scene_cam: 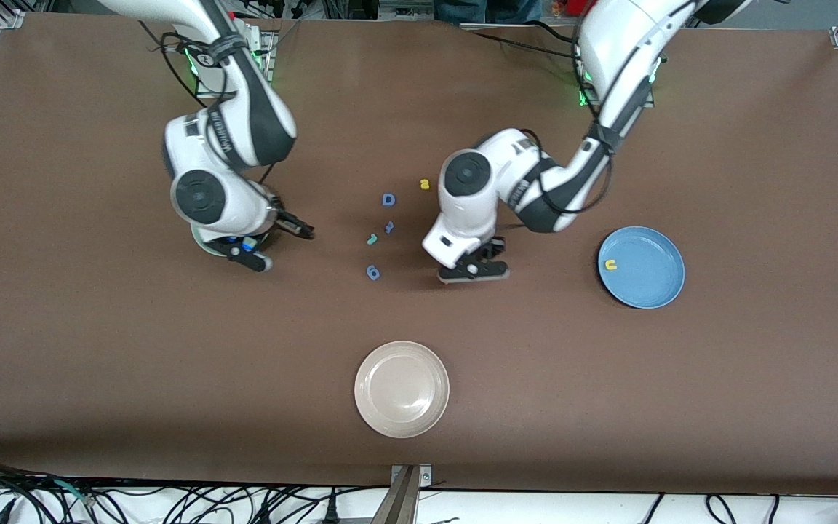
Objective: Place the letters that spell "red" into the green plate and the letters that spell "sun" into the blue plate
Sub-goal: 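Grasp the green u letter with the left gripper, then release the green u on the blue plate while the right gripper grasps teal l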
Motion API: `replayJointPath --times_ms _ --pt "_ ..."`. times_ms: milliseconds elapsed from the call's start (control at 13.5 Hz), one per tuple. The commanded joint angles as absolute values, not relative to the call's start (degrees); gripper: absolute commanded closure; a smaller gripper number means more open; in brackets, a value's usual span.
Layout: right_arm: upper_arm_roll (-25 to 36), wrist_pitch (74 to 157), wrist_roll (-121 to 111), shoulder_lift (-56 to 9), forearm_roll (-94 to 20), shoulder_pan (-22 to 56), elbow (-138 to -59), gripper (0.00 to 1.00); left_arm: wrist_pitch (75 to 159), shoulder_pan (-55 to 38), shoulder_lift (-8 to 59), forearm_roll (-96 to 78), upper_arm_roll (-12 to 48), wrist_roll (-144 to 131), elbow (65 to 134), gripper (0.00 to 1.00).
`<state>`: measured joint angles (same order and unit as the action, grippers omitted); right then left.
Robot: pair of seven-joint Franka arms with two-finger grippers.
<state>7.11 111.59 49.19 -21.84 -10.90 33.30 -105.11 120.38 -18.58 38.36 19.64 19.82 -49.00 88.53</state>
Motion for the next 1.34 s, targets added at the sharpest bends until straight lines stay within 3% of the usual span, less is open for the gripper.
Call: replayJointPath --times_ms 0,445,890,1113,1261 --pt "7.7 117.4 55.7 -26.4 -12.9 38.1 -103.9 0.01 118.1 -13.5 36.1 16.8 20.7 -41.6 89.5 0.72" --pt "7.7 131.1 65.9 -33.6 -13.2 43.9 -103.8 0.01 113.5 -4.8 35.9 16.5 20.4 -28.1 89.7 0.72" --pt "7.4 136.8 69.5 -36.6 -13.2 45.6 -103.7 0.01 110.1 4.2 35.9 17.1 19.8 -11.4 90.6 0.71" --pt "6.9 139.2 71.1 -38.1 -13.2 45.6 -103.7 0.02 110.5 6.8 33.3 17.4 18.3 -4.2 95.6 0.72" --pt "6.2 139.6 72.6 -38.3 -13.2 45.6 -103.7 0.1 111.9 6.8 30.1 17.2 16.5 -1.8 101.6 0.72"
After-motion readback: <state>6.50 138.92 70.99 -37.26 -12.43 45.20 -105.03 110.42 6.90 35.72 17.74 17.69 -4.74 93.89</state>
